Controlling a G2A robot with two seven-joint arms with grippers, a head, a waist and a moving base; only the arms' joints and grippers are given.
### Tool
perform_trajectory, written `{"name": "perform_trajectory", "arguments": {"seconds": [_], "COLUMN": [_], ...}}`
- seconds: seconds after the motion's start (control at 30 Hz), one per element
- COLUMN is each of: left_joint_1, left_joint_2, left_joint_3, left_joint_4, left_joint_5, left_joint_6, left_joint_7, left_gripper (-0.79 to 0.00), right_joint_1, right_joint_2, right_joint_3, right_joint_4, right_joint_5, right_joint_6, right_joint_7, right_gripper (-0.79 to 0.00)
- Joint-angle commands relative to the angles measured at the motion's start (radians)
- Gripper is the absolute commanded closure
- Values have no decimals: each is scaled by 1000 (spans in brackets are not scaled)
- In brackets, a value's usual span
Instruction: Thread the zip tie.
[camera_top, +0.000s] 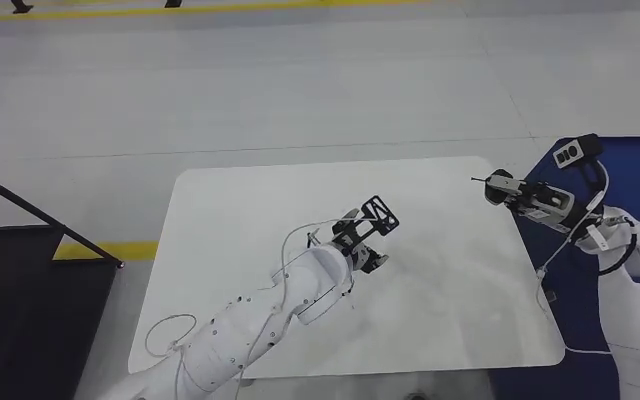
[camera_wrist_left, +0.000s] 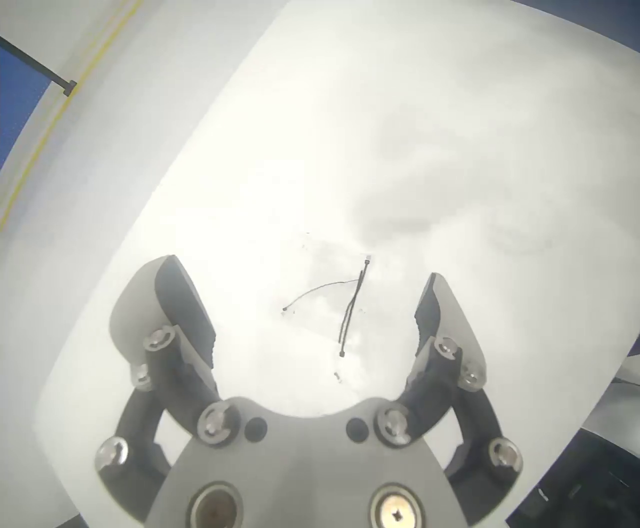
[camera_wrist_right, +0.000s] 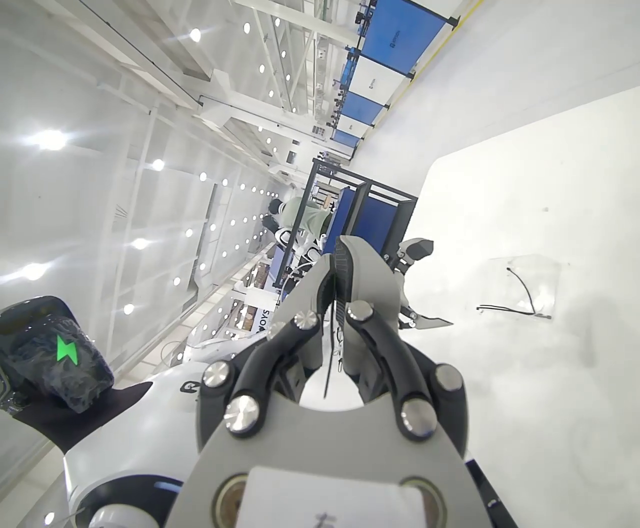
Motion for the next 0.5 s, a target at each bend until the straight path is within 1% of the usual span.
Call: {"name": "perform_trajectory", "arguments": {"seconds": [0.0,0.17,0.23,0.27,0.3,0.33,0.37,0.4,0.43,0.47], "left_joint_1": [4,6,-21,-42,-69,-107,-147,-183,-217,-252], "left_joint_2": [1,1,-2,-8,-17,-28,-39,-51,-60,-67], "left_joint_3": [-1,2,50,72,88,98,94,93,88,77], "left_joint_4": [-2,2,4,6,13,28,48,61,78,97], "left_joint_5": [1,7,130,163,161,139,108,56,-11,-59], "left_joint_6": [1,-4,-74,-111,-155,-208,-233,-282,-355,-403], "left_joint_7": [2,1,-56,-104,-163,-227,-280,-307,-313,-321], "left_gripper": [-785,-785,-785,-785,-785,-785,-785,-785,-785,-785], "right_joint_1": [0,0,0,0,0,0,0,0,0,0], "right_joint_2": [0,0,0,0,0,0,0,0,0,0], "right_joint_3": [0,0,0,0,0,0,0,0,0,0], "right_joint_4": [0,0,0,0,0,0,0,0,0,0], "right_joint_5": [0,0,0,0,0,0,0,0,0,0], "right_joint_6": [0,0,0,0,0,0,0,0,0,0], "right_joint_7": [0,0,0,0,0,0,0,0,0,0], "right_gripper": [0,0,0,0,0,0,0,0,0,0]}}
